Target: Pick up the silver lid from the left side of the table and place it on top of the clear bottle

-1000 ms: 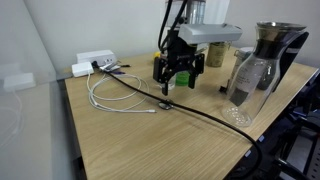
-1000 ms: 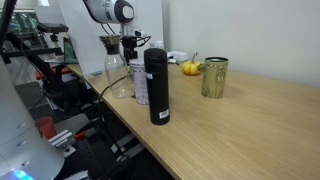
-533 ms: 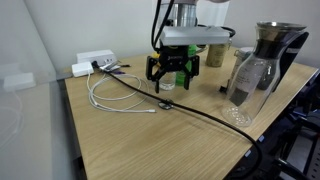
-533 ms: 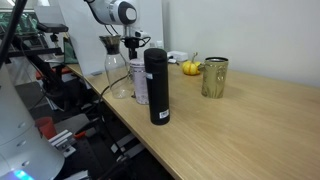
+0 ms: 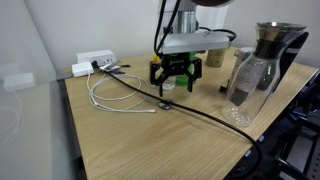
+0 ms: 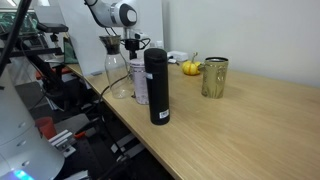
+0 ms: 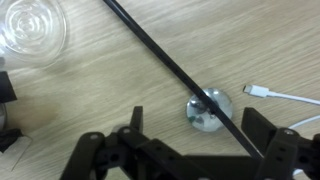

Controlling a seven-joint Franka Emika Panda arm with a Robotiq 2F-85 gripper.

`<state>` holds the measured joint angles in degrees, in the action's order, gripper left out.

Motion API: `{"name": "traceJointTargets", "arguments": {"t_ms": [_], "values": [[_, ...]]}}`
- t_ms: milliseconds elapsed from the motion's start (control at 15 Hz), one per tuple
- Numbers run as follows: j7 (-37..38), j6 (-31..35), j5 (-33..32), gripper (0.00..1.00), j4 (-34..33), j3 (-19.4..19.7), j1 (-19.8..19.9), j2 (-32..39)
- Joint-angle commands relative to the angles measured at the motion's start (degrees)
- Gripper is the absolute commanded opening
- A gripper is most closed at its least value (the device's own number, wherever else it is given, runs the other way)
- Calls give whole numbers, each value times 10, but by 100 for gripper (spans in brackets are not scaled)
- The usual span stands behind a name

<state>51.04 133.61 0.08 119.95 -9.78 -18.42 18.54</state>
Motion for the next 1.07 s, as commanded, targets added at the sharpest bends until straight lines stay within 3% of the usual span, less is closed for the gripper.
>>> {"name": "traceJointTargets", "arguments": {"t_ms": [0,1000], "values": [[-5,-9,-5,100,-9,5,-4,7],[-8,-12,-7,100,-13,20,-3,31]]}}
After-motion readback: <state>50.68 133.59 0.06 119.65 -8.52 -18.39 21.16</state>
